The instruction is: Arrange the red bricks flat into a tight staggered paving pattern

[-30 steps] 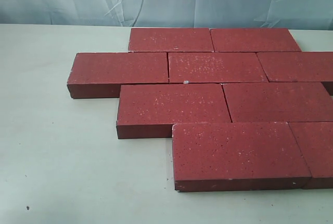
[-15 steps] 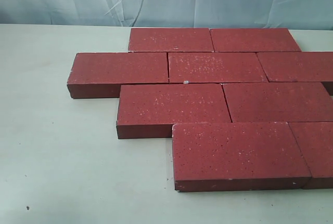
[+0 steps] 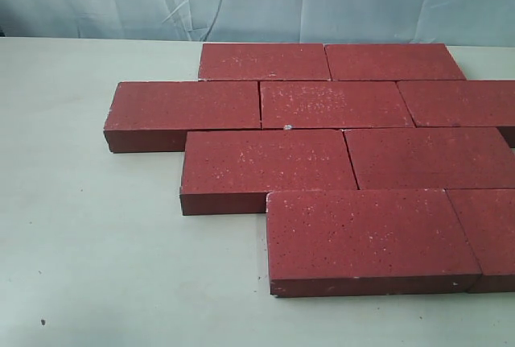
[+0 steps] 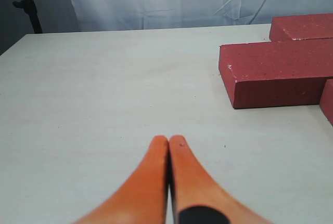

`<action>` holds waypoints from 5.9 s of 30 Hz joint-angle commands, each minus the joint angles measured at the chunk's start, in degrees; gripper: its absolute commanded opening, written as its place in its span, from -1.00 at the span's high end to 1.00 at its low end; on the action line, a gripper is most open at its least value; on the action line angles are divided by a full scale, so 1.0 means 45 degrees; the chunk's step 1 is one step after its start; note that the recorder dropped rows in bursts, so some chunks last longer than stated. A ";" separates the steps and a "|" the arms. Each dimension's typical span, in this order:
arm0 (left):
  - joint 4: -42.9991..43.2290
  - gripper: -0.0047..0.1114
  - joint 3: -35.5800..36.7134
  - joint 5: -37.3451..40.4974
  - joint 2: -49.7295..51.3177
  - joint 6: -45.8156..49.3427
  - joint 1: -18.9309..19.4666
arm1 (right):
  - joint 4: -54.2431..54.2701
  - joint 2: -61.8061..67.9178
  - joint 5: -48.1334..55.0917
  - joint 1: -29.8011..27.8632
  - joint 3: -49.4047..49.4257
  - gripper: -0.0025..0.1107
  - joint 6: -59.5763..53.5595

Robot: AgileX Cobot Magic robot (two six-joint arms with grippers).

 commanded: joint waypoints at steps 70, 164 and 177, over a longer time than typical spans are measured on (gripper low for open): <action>0.0166 0.92 0.0055 -0.0133 -0.0071 -0.0065 -0.0080 | -0.0585 -0.1625 -0.3209 -0.1265 0.3520 0.97 -0.0604; 0.0166 0.92 0.0055 -0.0133 -0.0071 -0.0065 -0.0080 | -0.0398 -0.1625 -0.5679 -0.1359 0.7749 0.97 -0.0604; 0.0166 0.92 0.0055 -0.0133 -0.0071 -0.0065 -0.0080 | -0.0398 -0.1625 -0.5679 -0.1359 0.7749 0.97 -0.0604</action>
